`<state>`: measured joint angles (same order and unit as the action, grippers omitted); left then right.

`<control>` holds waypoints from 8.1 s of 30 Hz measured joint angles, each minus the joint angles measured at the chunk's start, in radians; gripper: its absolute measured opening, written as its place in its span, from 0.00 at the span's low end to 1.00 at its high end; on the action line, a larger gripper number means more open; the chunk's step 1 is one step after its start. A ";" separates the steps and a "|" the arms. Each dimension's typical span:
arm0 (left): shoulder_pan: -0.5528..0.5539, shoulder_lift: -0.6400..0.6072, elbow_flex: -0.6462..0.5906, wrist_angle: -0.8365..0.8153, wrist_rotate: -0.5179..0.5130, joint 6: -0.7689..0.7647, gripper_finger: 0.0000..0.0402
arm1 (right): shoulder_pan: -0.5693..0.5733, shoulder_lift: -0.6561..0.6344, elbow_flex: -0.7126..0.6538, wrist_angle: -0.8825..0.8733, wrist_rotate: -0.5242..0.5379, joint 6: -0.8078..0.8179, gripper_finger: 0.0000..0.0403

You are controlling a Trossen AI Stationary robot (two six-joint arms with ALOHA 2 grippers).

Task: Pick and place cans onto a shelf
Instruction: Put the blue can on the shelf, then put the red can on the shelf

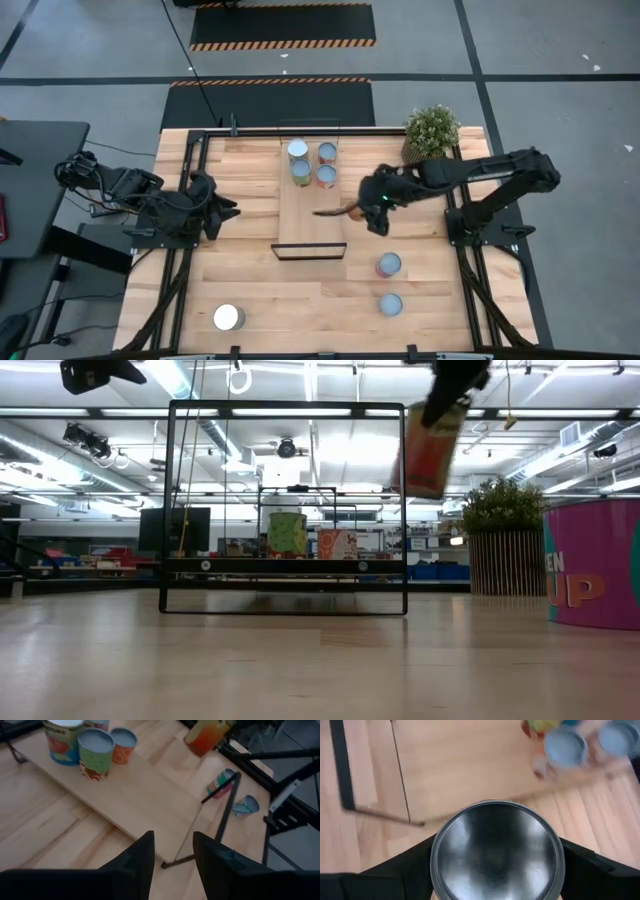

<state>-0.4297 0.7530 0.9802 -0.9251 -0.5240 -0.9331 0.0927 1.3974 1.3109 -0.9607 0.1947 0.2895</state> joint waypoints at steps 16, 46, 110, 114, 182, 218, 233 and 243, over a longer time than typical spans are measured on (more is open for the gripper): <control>0.000 0.063 0.000 0.004 -0.032 -0.007 0.35 | -0.174 0.309 0.182 0.174 -0.168 -0.284 0.82; 0.000 0.072 0.000 0.004 -0.010 -0.052 0.35 | -0.187 0.709 0.607 0.159 -0.167 -0.406 0.82; -0.221 0.149 0.001 0.061 0.371 -0.317 0.35 | -0.051 0.709 1.036 -0.105 -0.089 -0.317 0.90; -0.342 0.239 0.001 0.106 0.390 -0.356 0.35 | -0.028 0.706 1.036 -0.162 -0.027 -0.289 0.90; -0.611 0.850 0.026 0.260 0.264 -0.638 0.71 | 0.075 0.702 1.034 -0.224 0.039 -0.124 0.90; -0.315 0.851 0.026 0.462 0.167 -0.077 0.50 | 0.309 0.642 1.033 -0.479 0.150 0.030 0.90; -0.256 0.852 0.026 0.516 0.106 -0.016 0.50 | 0.386 0.636 0.960 -0.430 0.224 0.085 0.90; -0.255 0.852 0.026 0.519 0.110 -0.030 0.50 | 0.391 0.637 0.750 -0.195 0.082 0.067 0.90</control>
<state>-0.6846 1.6047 1.0061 -0.4061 -0.4145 -0.9630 0.4839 2.0346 2.0607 -1.1557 0.2764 0.3568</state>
